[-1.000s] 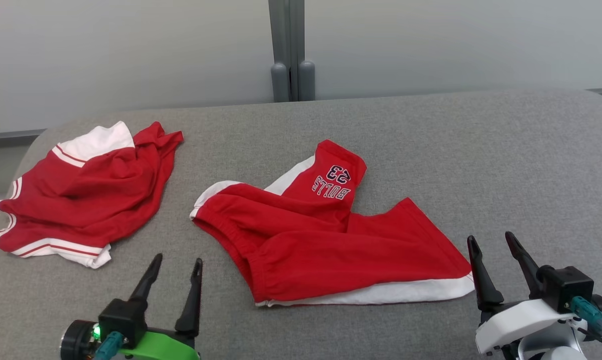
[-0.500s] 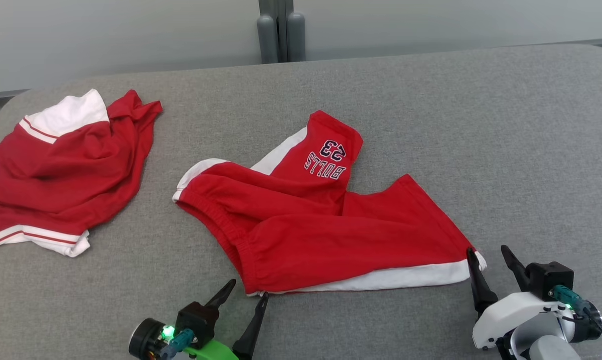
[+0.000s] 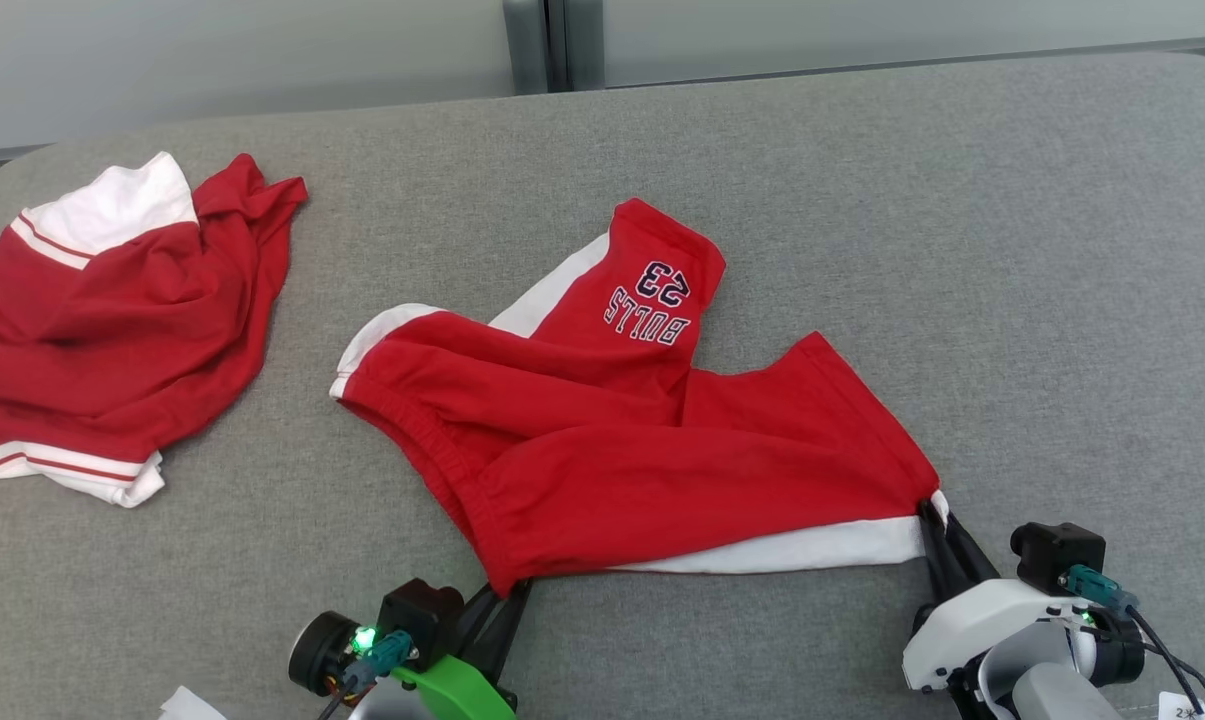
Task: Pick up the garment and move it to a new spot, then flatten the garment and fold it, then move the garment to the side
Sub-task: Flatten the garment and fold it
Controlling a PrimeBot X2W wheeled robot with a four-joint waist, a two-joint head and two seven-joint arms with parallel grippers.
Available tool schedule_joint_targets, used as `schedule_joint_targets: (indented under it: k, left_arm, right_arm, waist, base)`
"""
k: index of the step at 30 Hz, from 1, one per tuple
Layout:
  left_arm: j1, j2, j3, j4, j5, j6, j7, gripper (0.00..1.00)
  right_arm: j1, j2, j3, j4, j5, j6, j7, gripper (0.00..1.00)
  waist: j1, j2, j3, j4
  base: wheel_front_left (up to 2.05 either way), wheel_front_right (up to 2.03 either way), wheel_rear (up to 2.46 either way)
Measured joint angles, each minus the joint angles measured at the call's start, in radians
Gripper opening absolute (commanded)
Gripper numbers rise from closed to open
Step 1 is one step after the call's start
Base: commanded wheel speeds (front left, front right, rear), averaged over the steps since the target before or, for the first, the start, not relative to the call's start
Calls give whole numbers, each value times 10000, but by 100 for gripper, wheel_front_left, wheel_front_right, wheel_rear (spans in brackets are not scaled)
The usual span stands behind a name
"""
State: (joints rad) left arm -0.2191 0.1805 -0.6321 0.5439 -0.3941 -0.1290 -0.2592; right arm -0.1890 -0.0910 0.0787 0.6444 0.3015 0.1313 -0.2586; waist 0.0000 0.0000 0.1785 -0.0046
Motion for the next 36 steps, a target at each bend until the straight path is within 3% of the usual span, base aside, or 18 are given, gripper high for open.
schedule_joint_targets:
  k: [6,9,14,18,23,29,36]
  left_arm:
    - [81,247,102,-1229,-301,-2,-21,0]
    - [-332,685,-48,-1981,-408,0,17,0]
    - [-2565,1576,-263,-2867,-963,-2,846,0]
    - [-5148,1962,-834,-2991,-1620,-2,1756,0]
    - [-8670,1987,-374,-1939,-3223,-19,2295,0]
    - [-12391,1471,-307,-527,-3923,-27,2387,0]
    - [-14674,1110,-769,997,-4316,-27,1873,0]
  right_arm:
    - [-71,-67,284,-639,757,-2,-31,0]
    - [-682,-288,416,-1221,1081,0,-33,0]
    - [-2491,-663,523,-1528,1643,0,203,0]
    - [-4591,-953,347,-1070,2270,0,838,0]
    - [-7918,-966,-295,25,3204,4,1684,0]
    - [-11884,-986,-972,1396,3076,4,1772,0]
    - [-14391,-1018,-775,2727,2460,4,1363,0]
  waist:
    - [0,0,-61,-16]
    - [0,0,-4,-20]
    - [0,0,257,-52]
    - [1,0,626,-111]
    - [3,0,1314,-232]
    - [3,0,2263,-445]
    - [3,0,3091,-747]
  base:
    - [0,0,0]
    - [0,0,0]
    - [0,0,0]
    - [0,0,0]
    - [0,0,0]
    - [0,0,0]
    - [0,0,0]
